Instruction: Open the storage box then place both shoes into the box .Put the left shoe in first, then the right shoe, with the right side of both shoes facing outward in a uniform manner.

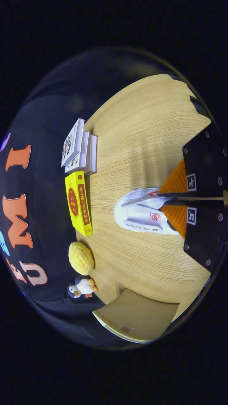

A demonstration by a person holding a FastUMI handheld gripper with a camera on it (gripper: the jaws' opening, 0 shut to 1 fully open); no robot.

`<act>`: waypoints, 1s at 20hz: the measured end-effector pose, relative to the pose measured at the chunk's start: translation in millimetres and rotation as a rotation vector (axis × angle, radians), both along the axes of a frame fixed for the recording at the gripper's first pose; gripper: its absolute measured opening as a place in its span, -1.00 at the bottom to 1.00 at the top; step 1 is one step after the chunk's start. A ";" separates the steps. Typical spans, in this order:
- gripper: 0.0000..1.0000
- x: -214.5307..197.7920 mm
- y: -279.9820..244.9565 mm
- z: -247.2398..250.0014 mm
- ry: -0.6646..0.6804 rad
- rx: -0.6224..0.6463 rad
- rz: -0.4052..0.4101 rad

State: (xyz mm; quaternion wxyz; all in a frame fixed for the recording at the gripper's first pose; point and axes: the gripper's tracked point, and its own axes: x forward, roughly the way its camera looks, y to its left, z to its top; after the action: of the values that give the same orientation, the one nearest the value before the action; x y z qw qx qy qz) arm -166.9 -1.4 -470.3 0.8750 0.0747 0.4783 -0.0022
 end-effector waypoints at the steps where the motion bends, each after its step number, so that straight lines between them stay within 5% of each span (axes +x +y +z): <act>1: -0.84 -0.3 -2.5 -2.2 0.001 -0.003 0.003; 4: -0.39 1.6 -9.6 -18.7 0.010 -0.017 0.012; 7: -0.27 7.1 -5.6 -27.6 0.020 0.029 -0.001; 10: -0.48 12.3 -14.6 -32.6 0.024 0.009 -0.041; 12: -0.95 11.8 -18.4 -30.8 0.025 0.007 -0.067; 20: -0.99 35.3 10.6 43.6 -0.036 0.109 -0.093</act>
State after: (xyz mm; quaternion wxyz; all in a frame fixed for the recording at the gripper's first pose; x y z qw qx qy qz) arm -131.6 9.2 -426.7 0.8771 0.1444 0.4577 -0.0156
